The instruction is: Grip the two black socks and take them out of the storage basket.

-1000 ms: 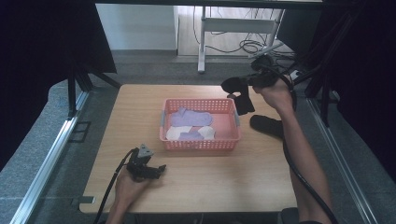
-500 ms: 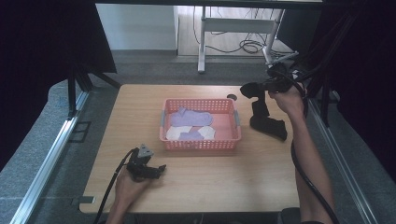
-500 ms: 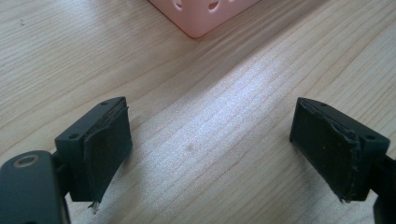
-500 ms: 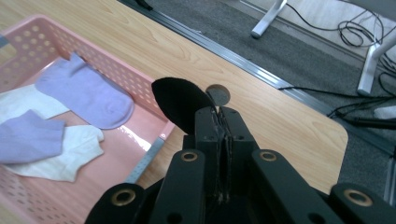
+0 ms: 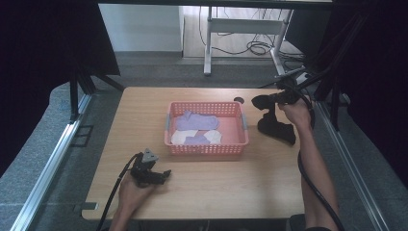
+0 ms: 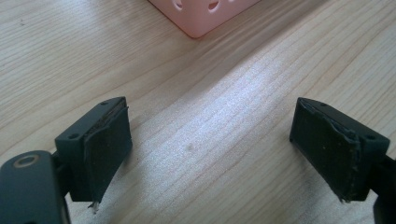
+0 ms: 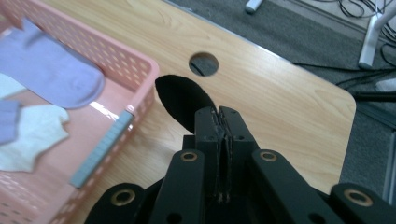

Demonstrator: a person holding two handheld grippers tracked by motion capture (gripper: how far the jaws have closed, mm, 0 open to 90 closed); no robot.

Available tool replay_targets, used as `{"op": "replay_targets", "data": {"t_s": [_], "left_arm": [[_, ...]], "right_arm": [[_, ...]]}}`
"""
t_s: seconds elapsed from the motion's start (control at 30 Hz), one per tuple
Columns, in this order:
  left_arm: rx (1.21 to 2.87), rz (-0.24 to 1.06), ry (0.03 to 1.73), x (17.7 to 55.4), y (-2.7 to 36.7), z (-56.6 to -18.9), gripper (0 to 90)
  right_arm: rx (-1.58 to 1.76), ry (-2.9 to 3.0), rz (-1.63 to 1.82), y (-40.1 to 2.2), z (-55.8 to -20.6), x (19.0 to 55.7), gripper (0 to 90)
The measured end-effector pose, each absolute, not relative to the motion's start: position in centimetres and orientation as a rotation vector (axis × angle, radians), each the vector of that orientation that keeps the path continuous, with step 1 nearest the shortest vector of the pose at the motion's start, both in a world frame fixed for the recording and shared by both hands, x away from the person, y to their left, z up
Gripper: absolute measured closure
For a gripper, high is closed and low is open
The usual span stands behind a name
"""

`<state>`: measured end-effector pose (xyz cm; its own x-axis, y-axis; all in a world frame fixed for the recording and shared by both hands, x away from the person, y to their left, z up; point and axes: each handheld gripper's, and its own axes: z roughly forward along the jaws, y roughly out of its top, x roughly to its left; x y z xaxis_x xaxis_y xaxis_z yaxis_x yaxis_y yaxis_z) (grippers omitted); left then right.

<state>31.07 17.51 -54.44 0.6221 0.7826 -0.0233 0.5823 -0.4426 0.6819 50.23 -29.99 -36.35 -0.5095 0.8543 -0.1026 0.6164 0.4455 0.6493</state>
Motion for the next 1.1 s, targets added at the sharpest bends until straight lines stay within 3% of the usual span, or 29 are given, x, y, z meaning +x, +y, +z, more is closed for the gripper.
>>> {"op": "replay_targets", "data": {"t_s": [0.87, 1.07, 1.1], "left_arm": [[2.175, 0.390, 1.068, 31.1, 17.5, -54.5, 12.4], [2.175, 0.390, 1.068, 31.1, 17.5, -54.5, 12.4], [2.175, 0.390, 1.068, 31.1, 17.5, -54.5, 12.4]], "right_arm": [[1.371, 2.381, 0.650, -31.0, -47.3, 51.3, 84.2], [1.404, 2.392, 0.648, -31.1, -48.5, 51.3, 78.3], [1.400, 2.386, 0.663, -31.1, -48.2, 51.2, 73.0]]}}
